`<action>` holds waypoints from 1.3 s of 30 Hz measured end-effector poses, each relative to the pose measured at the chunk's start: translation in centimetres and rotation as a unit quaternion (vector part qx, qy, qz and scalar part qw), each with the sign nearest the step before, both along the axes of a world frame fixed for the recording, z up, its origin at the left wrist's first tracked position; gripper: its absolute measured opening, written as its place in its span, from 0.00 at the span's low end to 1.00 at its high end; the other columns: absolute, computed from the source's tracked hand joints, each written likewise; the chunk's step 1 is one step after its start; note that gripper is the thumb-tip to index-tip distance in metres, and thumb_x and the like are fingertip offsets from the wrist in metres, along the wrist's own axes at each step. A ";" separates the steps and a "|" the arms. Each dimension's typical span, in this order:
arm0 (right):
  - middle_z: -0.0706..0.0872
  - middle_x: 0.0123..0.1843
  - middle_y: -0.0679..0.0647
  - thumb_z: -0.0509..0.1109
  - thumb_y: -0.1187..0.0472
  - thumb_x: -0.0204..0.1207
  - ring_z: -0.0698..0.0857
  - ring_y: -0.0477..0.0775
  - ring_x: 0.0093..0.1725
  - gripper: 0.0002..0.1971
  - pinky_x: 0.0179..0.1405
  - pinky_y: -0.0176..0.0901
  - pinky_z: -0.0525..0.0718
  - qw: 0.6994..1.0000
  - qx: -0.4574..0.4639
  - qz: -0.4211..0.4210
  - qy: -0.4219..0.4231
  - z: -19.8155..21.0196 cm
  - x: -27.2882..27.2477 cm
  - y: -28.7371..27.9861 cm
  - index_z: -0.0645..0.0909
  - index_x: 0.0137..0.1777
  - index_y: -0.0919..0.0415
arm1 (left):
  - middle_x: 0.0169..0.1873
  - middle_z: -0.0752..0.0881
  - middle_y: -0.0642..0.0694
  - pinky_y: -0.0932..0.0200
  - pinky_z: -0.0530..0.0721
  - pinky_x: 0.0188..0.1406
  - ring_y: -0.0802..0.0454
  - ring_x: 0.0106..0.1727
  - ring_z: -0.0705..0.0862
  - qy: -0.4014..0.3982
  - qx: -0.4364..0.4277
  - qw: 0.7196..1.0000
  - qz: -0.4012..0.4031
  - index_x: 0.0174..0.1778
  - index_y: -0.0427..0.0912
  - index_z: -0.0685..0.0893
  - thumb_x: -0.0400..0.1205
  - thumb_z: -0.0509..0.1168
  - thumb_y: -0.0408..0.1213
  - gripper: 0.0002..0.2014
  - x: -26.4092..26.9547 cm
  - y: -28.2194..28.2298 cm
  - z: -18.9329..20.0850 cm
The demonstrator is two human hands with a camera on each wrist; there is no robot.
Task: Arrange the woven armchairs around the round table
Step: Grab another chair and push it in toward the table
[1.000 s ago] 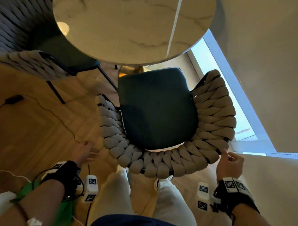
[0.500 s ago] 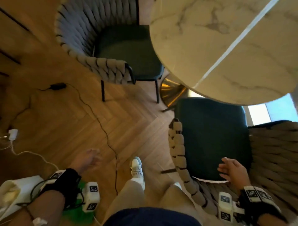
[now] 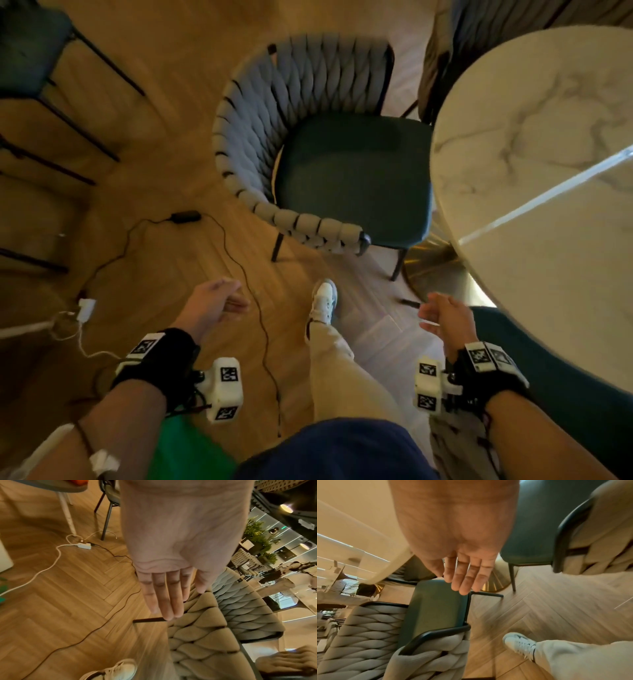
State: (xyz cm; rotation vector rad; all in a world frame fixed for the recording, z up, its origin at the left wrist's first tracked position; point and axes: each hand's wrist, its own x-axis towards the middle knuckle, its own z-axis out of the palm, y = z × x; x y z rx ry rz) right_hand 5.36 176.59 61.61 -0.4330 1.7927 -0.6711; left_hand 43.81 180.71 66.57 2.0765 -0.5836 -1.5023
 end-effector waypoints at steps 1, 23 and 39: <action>0.84 0.42 0.61 0.63 0.61 0.83 0.84 0.56 0.41 0.06 0.39 0.48 0.82 1.000 0.007 -0.010 -0.017 -0.6 1.3 -1.9 0.80 0.49 0.60 | 0.43 0.90 0.36 0.51 0.84 0.42 0.42 0.44 0.88 -0.008 -0.005 1.000 -0.002 0.57 0.35 0.83 0.89 0.60 0.41 0.13 0.9 -2.5 -0.1; 0.86 0.53 0.63 0.68 0.48 0.76 0.84 0.59 0.43 0.27 0.61 0.65 0.83 0.867 0.164 -0.461 0.098 -2.6 20.9 -15.3 0.77 0.71 0.62 | 0.41 0.83 0.43 0.50 0.85 0.44 0.47 0.38 0.82 -0.037 -0.079 0.964 -0.251 0.58 0.41 0.79 0.90 0.60 0.41 0.08 14.3 -53.6 -2.1; 0.85 0.64 0.57 0.75 0.42 0.66 0.85 0.62 0.61 0.34 0.61 0.68 0.85 0.797 0.079 -0.599 -0.019 -2.3 42.6 -18.0 0.74 0.72 0.50 | 0.62 0.84 0.34 0.34 0.83 0.63 0.31 0.63 0.83 -0.186 -0.137 0.826 -0.513 0.73 0.41 0.73 0.81 0.64 0.43 0.24 14.6 -65.0 -5.6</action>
